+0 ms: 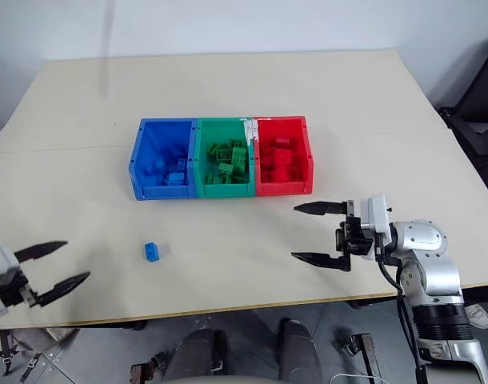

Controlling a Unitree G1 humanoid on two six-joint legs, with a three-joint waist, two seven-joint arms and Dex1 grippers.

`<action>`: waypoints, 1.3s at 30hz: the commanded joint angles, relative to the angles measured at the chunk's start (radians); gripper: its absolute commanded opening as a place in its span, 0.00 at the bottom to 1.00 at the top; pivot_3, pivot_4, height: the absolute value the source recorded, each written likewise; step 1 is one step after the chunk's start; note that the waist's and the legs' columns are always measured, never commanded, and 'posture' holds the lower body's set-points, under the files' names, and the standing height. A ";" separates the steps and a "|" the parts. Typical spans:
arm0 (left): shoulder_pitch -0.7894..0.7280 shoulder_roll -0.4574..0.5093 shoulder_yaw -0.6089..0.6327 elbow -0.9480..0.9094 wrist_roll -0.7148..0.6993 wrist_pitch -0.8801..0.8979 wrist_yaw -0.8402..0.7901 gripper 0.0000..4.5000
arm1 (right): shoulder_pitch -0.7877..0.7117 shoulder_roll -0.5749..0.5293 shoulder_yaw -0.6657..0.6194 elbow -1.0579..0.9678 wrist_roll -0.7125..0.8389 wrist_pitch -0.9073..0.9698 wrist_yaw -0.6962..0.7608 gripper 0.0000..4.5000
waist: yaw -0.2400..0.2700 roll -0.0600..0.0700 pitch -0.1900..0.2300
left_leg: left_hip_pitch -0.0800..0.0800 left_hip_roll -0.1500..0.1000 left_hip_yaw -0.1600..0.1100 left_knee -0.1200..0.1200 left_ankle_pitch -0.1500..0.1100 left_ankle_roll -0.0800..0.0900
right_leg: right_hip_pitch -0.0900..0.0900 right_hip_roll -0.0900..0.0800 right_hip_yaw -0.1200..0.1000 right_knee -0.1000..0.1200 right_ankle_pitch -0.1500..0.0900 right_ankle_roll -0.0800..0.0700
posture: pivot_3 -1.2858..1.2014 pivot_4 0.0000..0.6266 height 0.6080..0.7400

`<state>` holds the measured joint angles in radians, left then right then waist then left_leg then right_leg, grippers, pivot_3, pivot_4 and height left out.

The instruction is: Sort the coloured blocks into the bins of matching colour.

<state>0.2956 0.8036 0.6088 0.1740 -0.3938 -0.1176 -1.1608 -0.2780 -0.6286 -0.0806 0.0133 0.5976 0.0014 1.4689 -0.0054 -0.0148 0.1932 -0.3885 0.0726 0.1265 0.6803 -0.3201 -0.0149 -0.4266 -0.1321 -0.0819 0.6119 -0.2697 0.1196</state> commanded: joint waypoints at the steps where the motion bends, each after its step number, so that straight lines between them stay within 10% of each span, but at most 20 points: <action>1: -0.010 -0.001 -0.015 -0.063 -0.032 -0.017 -0.014 0.99 | -0.002 -0.022 -0.012 -0.013 0.010 0.006 0.020 1.00 | 0.005 0.000 0.000 | 0.000 0.000 0.000 0.000 0.000 0.000 | 0.000 0.000 -0.001 0.000 0.000 0.000 | 0.52 0.24 1.00; 19: -0.273 -0.032 -0.422 -0.145 0.061 0.100 0.023 0.99 | 0.122 -0.076 -0.044 -0.110 0.023 0.012 0.010 1.00 | 0.001 0.000 0.000 | 0.001 0.002 0.004 0.001 0.002 -0.004 | -0.001 0.001 -0.001 0.001 0.000 0.000 | 0.52 0.24 1.00; 30: -0.350 -0.056 -0.443 -0.132 0.026 0.136 0.036 0.34 | 0.138 -0.071 -0.060 -0.116 0.014 -0.004 -0.033 1.00 | 0.002 0.000 0.000 | 0.002 0.002 0.005 0.001 0.002 -0.004 | -0.001 0.001 -0.001 0.002 0.000 0.000 | 0.52 0.24 1.00; 39: -0.710 -0.171 -0.420 -0.156 -0.082 0.452 0.313 0.33 | 0.103 0.000 -0.171 -0.115 0.053 0.010 -0.244 1.00 | 0.021 -0.002 -0.001 | 0.001 0.001 0.003 0.003 0.003 -0.004 | 0.000 0.001 0.000 0.006 0.001 0.001 | 0.52 0.24 1.00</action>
<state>-0.3852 0.6429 0.1860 0.0197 -0.4720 0.3061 -0.9020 -0.1715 -0.6416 -0.2096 -0.0744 0.6222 0.0213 1.2745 0.0154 -0.0163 0.1923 -0.3873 0.0736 0.1299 0.6832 -0.3172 -0.0194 -0.4270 -0.1306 -0.0819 0.6196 -0.2688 0.1210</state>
